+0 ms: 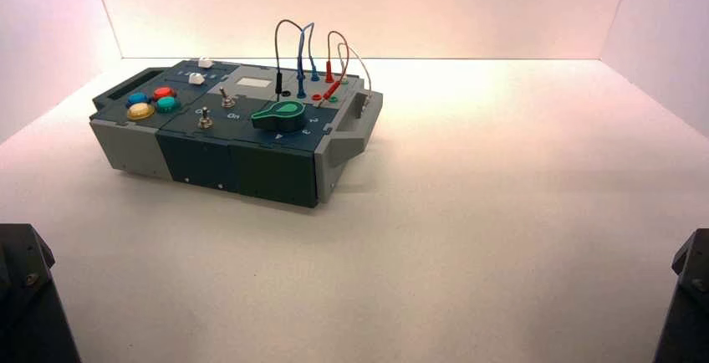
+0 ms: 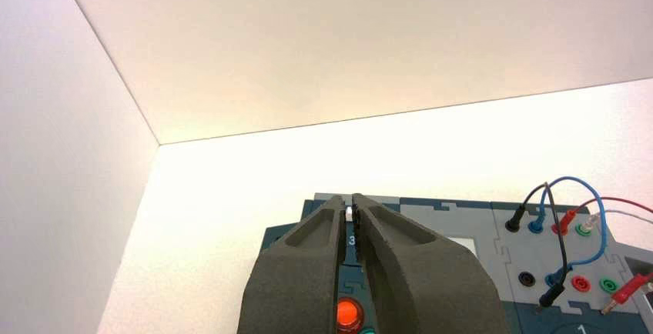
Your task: Insert the red wire.
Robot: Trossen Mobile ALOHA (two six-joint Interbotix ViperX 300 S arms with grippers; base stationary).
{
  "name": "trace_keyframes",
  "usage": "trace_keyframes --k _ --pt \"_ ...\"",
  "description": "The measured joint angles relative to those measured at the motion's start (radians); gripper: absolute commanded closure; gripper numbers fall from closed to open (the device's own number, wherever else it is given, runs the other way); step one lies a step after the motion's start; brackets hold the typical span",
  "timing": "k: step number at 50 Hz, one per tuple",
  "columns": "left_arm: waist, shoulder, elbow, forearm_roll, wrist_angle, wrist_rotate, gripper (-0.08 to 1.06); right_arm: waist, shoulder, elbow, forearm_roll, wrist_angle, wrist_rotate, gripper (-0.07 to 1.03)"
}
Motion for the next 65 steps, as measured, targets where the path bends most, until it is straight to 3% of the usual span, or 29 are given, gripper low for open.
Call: trace_keyframes --k 19,24,33,41,46,59,65 --pt "0.000 -0.005 0.000 0.000 0.002 0.000 0.92 0.002 -0.005 0.000 0.000 0.002 0.002 0.42" --pt "0.000 -0.009 0.000 0.000 0.018 -0.002 0.92 0.029 -0.018 0.000 0.002 0.028 0.002 0.42" --pt "0.000 -0.017 -0.002 0.000 0.080 -0.002 0.92 0.140 -0.051 -0.020 0.012 0.152 0.002 0.42" --pt "-0.005 -0.025 -0.014 0.000 0.156 0.000 0.92 0.307 -0.092 -0.078 0.017 0.296 -0.002 0.42" --pt "-0.018 -0.031 -0.026 0.000 0.193 0.000 0.92 0.374 -0.092 -0.100 0.028 0.347 -0.002 0.42" --pt "-0.041 -0.066 -0.044 0.000 0.252 -0.002 0.92 0.489 -0.074 -0.192 0.130 0.523 -0.003 0.42" --pt "-0.049 -0.117 -0.044 0.000 0.272 -0.002 0.92 0.512 -0.058 -0.235 0.242 0.583 -0.003 0.42"
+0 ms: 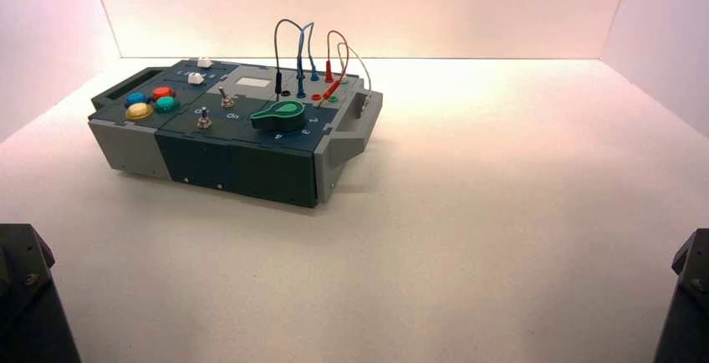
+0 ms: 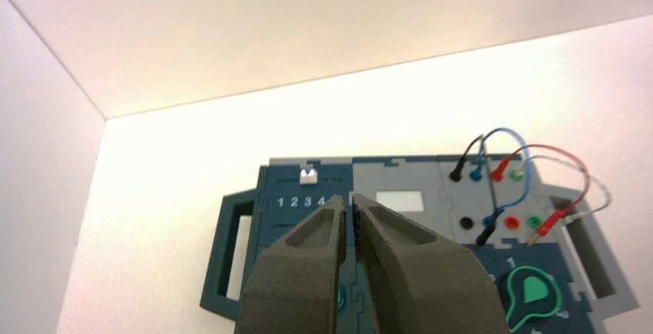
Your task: Insert the red wire.
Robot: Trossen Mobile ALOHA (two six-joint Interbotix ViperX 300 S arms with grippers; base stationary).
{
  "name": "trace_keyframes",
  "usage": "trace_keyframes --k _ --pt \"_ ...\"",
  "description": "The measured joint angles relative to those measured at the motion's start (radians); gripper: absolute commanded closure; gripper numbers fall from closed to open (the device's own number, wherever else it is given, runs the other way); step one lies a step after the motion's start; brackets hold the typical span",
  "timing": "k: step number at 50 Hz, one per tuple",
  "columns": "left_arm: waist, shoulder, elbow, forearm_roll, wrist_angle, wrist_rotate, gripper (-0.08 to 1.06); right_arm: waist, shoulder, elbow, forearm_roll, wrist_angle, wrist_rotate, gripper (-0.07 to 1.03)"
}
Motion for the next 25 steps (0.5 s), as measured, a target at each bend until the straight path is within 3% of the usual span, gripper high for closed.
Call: trace_keyframes --k 2,3,9,25 --pt "-0.002 -0.014 0.000 -0.002 0.002 0.002 0.92 0.000 0.003 -0.003 0.017 0.005 -0.002 0.42" --pt "-0.002 -0.021 0.000 -0.002 0.003 0.002 0.92 0.002 0.012 -0.008 0.054 0.011 -0.006 0.42" --pt "-0.002 -0.046 0.000 -0.005 0.017 -0.002 0.92 0.003 0.035 -0.008 0.141 0.020 -0.017 0.42" --pt "-0.023 -0.021 -0.029 -0.018 0.152 -0.006 0.92 0.086 0.103 0.023 0.221 0.025 -0.035 0.42"
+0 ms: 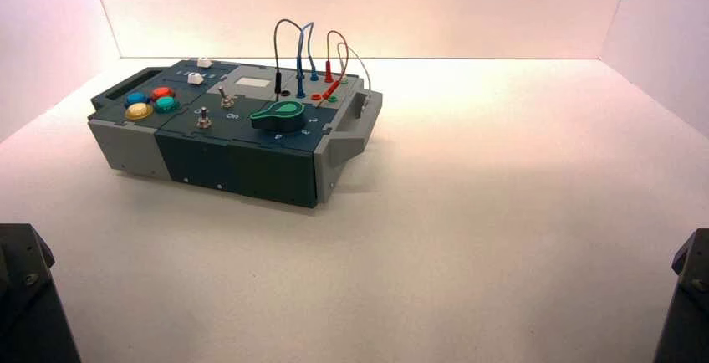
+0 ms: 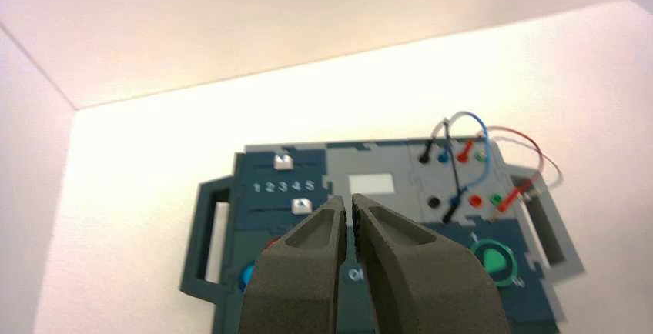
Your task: Insert the red wire.
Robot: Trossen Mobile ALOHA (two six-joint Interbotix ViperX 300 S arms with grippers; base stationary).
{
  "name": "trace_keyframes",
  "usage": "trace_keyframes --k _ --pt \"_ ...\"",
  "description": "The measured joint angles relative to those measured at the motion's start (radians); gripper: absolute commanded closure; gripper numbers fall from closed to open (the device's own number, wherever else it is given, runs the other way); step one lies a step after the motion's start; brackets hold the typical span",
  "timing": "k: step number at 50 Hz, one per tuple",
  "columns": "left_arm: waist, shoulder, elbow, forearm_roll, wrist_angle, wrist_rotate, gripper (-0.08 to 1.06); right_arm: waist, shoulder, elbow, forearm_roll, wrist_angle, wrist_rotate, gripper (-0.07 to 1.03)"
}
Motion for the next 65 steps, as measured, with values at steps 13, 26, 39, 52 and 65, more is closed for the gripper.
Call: trace_keyframes --k 13,26,39,52,65 --pt "-0.040 0.015 -0.002 -0.002 0.015 0.000 0.92 0.046 0.089 0.000 0.057 0.002 -0.031 0.42" --pt "-0.043 0.012 -0.002 -0.002 0.025 0.000 0.92 0.100 0.212 -0.051 0.103 0.006 -0.087 0.42" --pt "-0.055 0.015 -0.005 -0.003 0.057 0.000 0.92 0.104 0.301 -0.087 0.179 0.011 -0.138 0.42" --pt "-0.078 0.080 -0.064 -0.043 0.198 0.000 0.92 0.106 0.403 -0.127 0.382 -0.020 -0.311 0.42" --pt "-0.094 0.092 -0.101 -0.066 0.273 0.000 0.92 0.107 0.509 -0.146 0.456 -0.086 -0.374 0.42"
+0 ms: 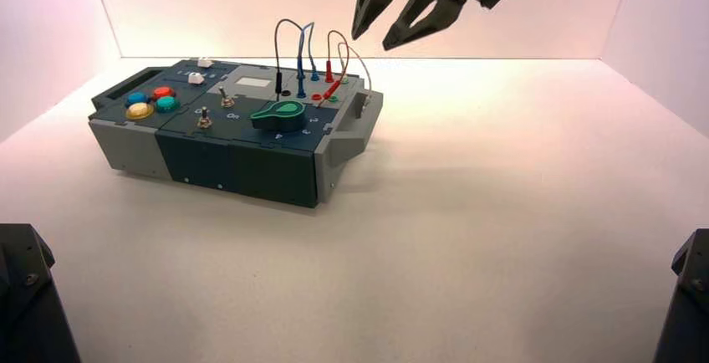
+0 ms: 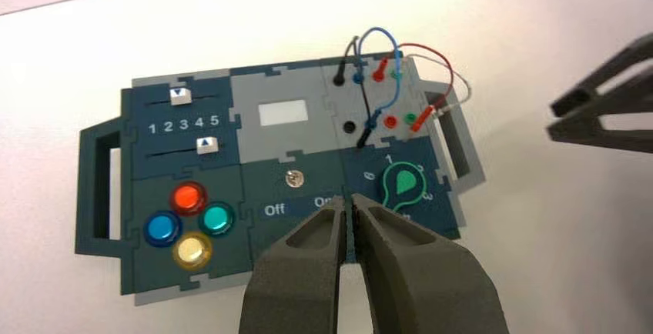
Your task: Insert the red wire.
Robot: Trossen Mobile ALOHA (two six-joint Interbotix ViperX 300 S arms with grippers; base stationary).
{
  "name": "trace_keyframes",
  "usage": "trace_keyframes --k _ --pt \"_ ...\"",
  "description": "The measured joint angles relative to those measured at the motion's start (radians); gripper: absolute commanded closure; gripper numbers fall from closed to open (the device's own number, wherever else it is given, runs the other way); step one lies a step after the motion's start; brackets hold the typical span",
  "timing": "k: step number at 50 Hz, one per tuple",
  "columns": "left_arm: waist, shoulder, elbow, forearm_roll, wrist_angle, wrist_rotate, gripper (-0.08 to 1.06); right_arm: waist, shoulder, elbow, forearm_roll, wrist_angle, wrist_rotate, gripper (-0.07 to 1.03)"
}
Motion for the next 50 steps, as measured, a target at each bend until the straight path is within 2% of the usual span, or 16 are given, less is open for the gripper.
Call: trace_keyframes --k 13,23,50 --pt "0.000 0.000 -0.008 -0.008 0.080 0.000 0.93 0.002 0.086 -0.069 0.021 -0.008 -0.025 0.42" --pt "-0.002 -0.002 -0.014 -0.011 0.109 0.000 0.93 0.005 0.155 -0.109 0.046 -0.015 -0.048 0.42" --pt "-0.002 -0.002 -0.014 -0.009 0.112 0.000 0.93 0.000 0.259 -0.137 0.058 -0.051 -0.048 0.42"
